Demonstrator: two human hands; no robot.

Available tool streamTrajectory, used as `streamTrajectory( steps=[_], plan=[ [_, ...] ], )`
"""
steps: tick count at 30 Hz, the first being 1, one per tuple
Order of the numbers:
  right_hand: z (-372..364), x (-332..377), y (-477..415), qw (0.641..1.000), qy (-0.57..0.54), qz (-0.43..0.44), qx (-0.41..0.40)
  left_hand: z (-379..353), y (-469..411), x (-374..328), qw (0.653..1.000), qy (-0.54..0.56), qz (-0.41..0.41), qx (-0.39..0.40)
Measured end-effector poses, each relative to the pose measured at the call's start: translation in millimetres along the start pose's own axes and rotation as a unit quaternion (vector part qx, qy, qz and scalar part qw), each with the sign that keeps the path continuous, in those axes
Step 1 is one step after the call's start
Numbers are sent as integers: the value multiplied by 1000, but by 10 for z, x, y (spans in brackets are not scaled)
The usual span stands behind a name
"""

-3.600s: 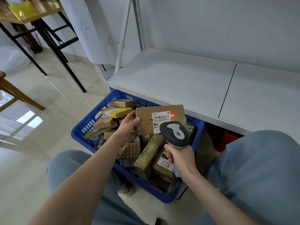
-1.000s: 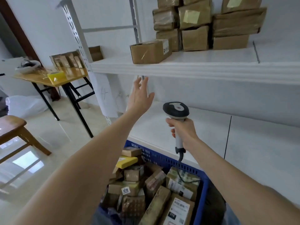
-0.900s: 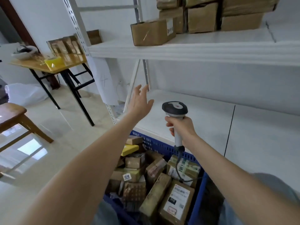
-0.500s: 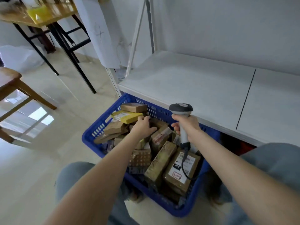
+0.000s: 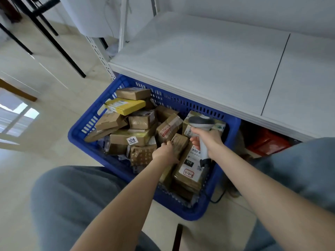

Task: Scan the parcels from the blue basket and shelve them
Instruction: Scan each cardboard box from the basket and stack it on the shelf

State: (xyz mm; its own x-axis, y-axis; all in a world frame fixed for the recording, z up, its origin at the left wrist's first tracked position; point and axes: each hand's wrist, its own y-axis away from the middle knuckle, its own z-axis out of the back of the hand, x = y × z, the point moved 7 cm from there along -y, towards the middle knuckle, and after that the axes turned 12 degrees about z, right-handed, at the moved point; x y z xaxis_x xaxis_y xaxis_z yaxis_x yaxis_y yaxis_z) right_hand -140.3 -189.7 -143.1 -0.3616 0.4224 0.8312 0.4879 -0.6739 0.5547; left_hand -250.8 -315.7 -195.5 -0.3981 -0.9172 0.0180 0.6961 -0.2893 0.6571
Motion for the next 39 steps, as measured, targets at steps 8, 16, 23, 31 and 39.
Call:
streamTrajectory(
  steps=[8, 16, 23, 31, 39],
  plan=[
    [130, 104, 71, 1000, -29, 8, -5, 462, 57, 19, 998, 37, -8, -43],
    [244, 412, 285, 994, -102, 35, -24, 1510, 311, 129, 934, 352, -68, -8],
    [355, 554, 392, 983, -182, 21, -20, 1608, 521, 301, 863, 493, -108, 6],
    [415, 687, 412, 972, -231, 2, -34, 1748, 792, 154, 928, 169, -249, -220],
    [156, 605, 322, 977, -214, -15, 14, 1770, 719, 237, 912, 111, -255, -303]
  ],
)
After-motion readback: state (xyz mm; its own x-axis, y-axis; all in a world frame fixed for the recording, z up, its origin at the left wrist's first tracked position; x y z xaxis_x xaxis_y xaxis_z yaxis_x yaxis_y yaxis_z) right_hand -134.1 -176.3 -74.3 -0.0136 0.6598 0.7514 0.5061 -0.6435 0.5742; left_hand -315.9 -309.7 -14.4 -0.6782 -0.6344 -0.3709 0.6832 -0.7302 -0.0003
